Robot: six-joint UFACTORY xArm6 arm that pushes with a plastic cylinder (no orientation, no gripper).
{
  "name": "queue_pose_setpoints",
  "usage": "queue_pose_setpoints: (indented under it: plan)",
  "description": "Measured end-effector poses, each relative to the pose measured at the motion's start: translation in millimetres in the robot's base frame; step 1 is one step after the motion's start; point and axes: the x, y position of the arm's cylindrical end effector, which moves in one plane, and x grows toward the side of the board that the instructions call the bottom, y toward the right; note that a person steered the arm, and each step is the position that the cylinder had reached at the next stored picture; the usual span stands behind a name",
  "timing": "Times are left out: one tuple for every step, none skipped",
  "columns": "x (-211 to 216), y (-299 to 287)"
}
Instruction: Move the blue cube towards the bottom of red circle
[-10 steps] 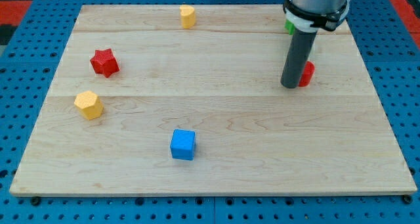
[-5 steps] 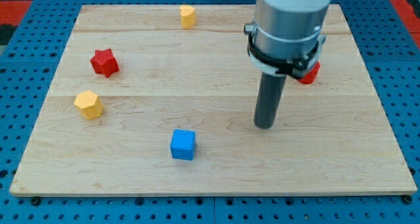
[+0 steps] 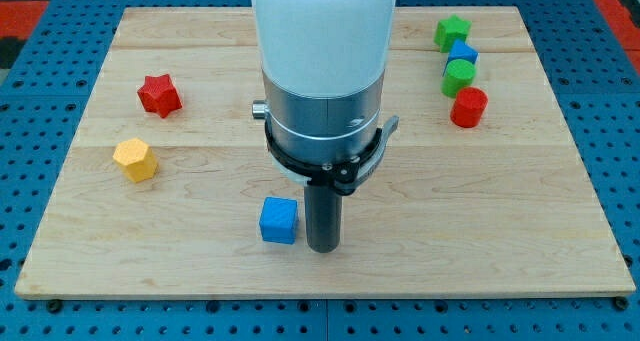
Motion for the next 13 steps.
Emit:
queue_pose_setpoints:
  plan:
    - [11,-30]
    - [0,-83]
    - [-6,-49]
    - [-17,-33]
    - [-35,-22]
    - [-47,2]
    - [-70,25]
    - [-100,27]
    - [-133,27]
    - [-131,35]
    - [-131,14]
    - [-120,14]
    - [-99,30]
